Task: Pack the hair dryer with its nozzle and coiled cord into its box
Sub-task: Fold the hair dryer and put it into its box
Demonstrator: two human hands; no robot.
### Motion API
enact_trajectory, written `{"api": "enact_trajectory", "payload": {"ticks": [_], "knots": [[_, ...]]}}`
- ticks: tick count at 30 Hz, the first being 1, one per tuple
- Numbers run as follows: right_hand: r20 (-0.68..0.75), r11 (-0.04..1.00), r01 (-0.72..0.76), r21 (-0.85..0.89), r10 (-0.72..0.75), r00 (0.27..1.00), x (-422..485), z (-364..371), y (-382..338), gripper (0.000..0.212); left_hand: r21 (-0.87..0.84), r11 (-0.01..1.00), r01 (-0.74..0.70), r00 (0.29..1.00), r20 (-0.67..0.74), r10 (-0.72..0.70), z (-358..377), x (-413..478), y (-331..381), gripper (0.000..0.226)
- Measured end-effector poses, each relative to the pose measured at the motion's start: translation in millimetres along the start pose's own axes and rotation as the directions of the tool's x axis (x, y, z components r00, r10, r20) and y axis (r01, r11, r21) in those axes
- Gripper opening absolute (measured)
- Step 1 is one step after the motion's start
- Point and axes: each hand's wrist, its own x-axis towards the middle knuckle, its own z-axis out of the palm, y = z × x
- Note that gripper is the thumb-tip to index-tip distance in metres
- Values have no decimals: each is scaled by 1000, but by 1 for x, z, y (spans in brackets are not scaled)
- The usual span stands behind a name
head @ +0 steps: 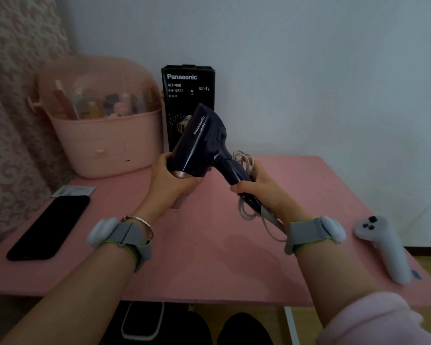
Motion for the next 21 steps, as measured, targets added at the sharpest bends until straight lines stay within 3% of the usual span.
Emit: {"api": "enact_trajectory", "payload": {"ticks": [9, 18, 21], "knots": [[-49, 1000, 23, -17, -23, 999, -2, 0, 6, 66, 18, 999, 51, 999, -7, -51, 2, -2, -3, 90], [-68, 999, 29, -23, -31, 997, -4, -1, 17, 58, 12, 997, 78, 997, -2, -78, 4, -5, -4, 82], [-114, 991, 63, 120, -49, 992, -2, 13, 14, 54, -73, 989, 132, 991, -22, -134, 21, -11, -2, 80]]}}
